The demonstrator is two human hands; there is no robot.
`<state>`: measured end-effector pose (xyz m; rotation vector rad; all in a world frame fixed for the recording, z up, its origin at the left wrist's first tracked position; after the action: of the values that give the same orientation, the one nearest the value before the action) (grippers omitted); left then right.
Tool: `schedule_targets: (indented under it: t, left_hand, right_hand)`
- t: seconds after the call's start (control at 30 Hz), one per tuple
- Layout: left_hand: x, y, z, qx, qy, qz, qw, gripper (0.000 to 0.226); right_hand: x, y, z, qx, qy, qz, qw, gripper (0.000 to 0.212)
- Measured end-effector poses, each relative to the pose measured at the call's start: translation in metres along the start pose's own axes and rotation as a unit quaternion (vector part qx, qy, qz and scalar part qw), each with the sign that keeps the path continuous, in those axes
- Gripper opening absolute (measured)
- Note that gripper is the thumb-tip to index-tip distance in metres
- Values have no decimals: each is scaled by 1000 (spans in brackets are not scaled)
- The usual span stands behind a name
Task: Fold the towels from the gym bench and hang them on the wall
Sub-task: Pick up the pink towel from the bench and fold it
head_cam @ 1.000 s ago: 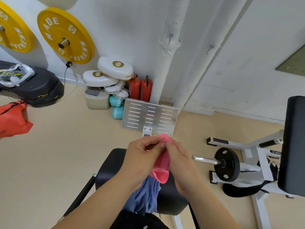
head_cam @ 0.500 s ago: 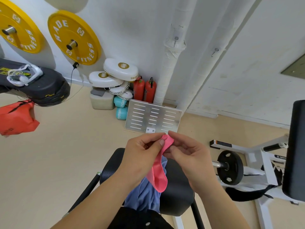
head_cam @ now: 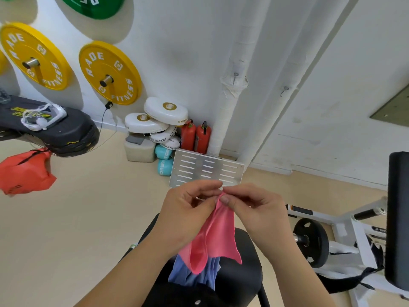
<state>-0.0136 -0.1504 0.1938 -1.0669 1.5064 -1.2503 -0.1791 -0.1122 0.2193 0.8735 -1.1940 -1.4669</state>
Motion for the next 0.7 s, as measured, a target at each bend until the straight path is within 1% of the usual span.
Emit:
schedule_targets:
  t: [0.17,0.27,0.37,0.47,0.53,0.63,0.7]
  left_hand:
    - [-2,-10,6,-5,15,-18,1000,37]
    - [-1,-12,12,-15,-1,-23,1000,34]
    - [1,-9,13,-4,13,-30,999,34]
    - [3,-6,14,58,12,-62,996,40]
    - [6,2,15,128,18,-78,989,44]
    - [13,27,18,243,53,-52,967,50]
    - [16,50,22,293,64,-17,954,48]
  right_hand:
    - [1,-4,-5,42,27,-49,998,31]
    - [0,-5,-9,27,52,-52,997,28]
    - [-1,-4,-8,24,27,-31,999,22]
    - [-2,-2,-6,-2,12,-10,1000,20]
    - [-2,-3,-8,-13,8,-6,1000,21]
    - [-1,-6,-8,-5,-25,-5,1000,22]
    - [1,-8,-3,-5,-45,-6,999,20]
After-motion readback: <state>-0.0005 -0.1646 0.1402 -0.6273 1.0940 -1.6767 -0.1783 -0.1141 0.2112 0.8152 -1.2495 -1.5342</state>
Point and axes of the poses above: each hand's wrist, its own x-axis towards the middle knuckle, its own z-axis out of the back of the hand, y = z × x, the point moved 4 cm from there along x, towards the middle knuckle, and after that the axes turned 1 degree about -x, right-handed, at the moved point
